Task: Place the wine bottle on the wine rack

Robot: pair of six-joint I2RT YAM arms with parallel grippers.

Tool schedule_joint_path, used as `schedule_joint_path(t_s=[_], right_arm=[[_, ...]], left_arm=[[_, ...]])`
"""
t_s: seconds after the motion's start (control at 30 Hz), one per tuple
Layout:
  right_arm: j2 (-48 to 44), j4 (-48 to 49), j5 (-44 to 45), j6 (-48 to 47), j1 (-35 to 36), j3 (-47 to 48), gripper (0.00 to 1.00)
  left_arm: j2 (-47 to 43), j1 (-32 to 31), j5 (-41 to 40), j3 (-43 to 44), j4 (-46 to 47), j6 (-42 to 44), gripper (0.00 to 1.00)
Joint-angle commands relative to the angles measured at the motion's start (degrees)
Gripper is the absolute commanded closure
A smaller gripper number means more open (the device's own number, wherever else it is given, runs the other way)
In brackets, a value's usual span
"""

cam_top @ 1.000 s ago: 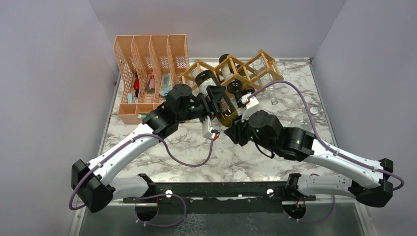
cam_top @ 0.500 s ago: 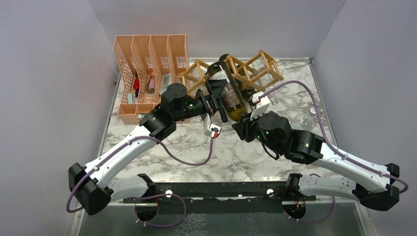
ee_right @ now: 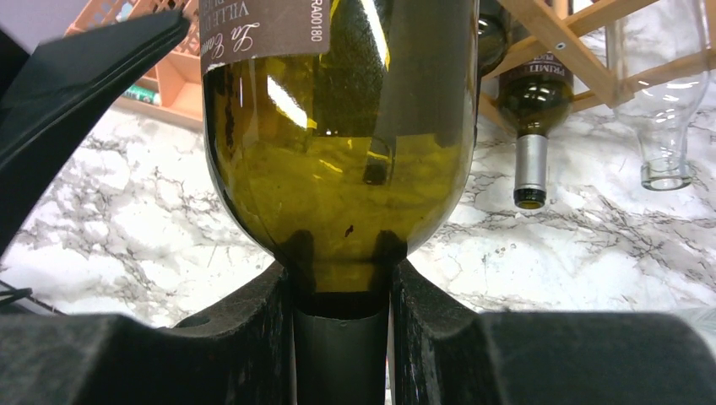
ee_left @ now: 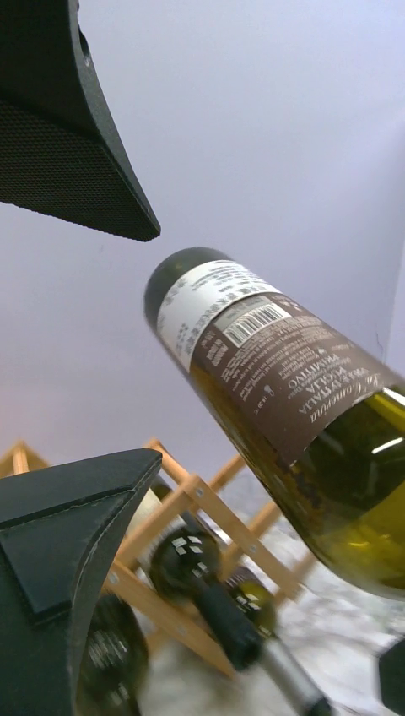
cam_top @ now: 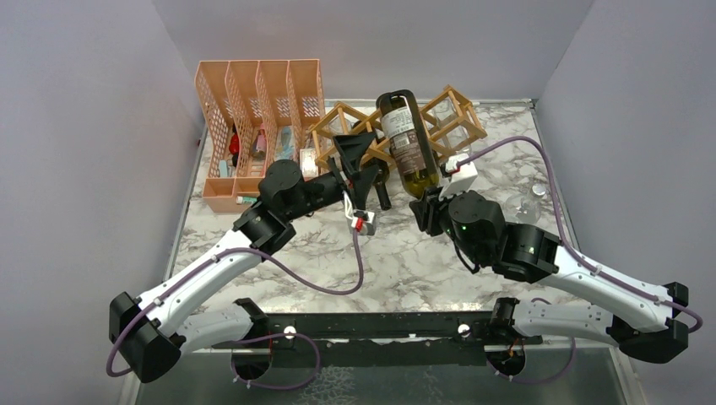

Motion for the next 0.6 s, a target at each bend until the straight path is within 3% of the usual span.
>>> schedule_joint_path(t_s=[0.0,0.03,0.17,0.23,0.43,0.57], right_arm=[[-3.1,6.2,5.7,1.1,0.0,1.1,0.99],[-3.2,6.2,5.5,1.1,0.0,0.8,0.99],[-3.0,6.5,4.7,1.3,-0.1,0.2,0.99],[-2.4,6.8,4.5,1.3,-0.1,0.0,0.99],[0.7,11.3,6.0,-2.5,-0.1,-1.5,0.99],[4.3,14.4,4.0,-5.7,-1.5,-0.2,0.99]], left_arm=[[-4.3,-0.2,-2.0,-3.3,11.3,-30.1,0.01],[-4.7,-0.1,-5.1,-3.2,11.3,-35.8,0.01],[-4.9,-0.2,-31.0,0.1,10.1,-62.7,0.01],[-5.0,-0.2,-40.8,2.4,3.8,-74.1,0.01],[-9.5,-0.2,-47.3,0.4,-8.3,-87.4,0.01],[-13.0,-0.1,-50.5,0.1,-14.9,-90.5,0.01]])
